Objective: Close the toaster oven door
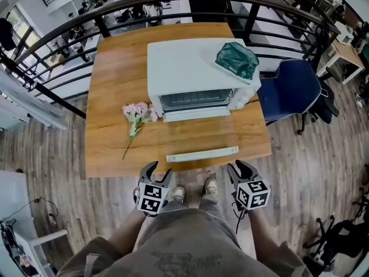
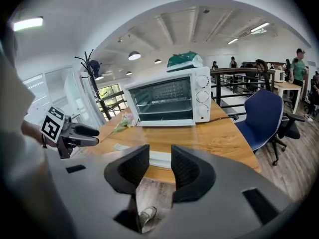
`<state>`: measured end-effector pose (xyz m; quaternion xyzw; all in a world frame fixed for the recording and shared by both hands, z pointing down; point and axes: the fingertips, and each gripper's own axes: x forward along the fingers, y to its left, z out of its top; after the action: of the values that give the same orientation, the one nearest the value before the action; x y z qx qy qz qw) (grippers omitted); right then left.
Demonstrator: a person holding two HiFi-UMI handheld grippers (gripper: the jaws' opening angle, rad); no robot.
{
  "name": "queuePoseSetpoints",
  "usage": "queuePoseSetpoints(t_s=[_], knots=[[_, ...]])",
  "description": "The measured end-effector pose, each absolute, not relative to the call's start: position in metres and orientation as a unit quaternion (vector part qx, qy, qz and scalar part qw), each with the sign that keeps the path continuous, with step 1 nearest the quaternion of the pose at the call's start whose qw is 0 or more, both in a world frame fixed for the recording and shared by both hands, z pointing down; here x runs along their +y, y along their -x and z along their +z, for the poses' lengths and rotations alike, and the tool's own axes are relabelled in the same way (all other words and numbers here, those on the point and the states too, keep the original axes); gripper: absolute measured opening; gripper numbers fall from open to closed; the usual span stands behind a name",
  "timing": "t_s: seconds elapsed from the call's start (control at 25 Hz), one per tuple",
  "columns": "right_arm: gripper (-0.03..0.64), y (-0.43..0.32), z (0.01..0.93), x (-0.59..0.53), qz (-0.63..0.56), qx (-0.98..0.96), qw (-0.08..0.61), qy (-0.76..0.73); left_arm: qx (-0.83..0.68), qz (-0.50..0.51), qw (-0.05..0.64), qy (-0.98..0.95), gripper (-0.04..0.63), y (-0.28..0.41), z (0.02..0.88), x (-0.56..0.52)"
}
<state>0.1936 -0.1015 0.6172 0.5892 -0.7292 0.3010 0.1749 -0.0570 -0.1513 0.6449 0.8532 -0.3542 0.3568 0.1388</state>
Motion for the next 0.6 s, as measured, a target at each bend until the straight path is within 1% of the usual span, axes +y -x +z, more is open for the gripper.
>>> queuePoseSetpoints(t_s=[0.08, 0.12, 0.36, 0.48, 0.6], knots=[[0.137, -0.205, 0.634, -0.106, 0.304, -0.728, 0.185, -0.586, -0.354, 0.379, 0.162, -0.840, 0.261, 0.056, 0.662, -0.145], [0.137, -0.210, 0.643, -0.108, 0.307, -0.728, 0.191, -0.582, -0.357, 0.387, 0.170, -0.833, 0.264, 0.055, 0.669, -0.143], [0.137, -0.229, 0.700, -0.113, 0.321, -0.748, 0.257, -0.521, -0.409, 0.406, 0.216, -0.788, 0.264, 0.058, 0.705, -0.140], [0.137, -0.238, 0.725, -0.116, 0.335, -0.751, 0.287, -0.492, -0.424, 0.411, 0.226, -0.775, 0.264, 0.055, 0.718, -0.146], [0.138, -0.246, 0.745, -0.116, 0.354, -0.745, 0.302, -0.478, -0.424, 0.424, 0.240, -0.763, 0.264, 0.049, 0.733, -0.147]])
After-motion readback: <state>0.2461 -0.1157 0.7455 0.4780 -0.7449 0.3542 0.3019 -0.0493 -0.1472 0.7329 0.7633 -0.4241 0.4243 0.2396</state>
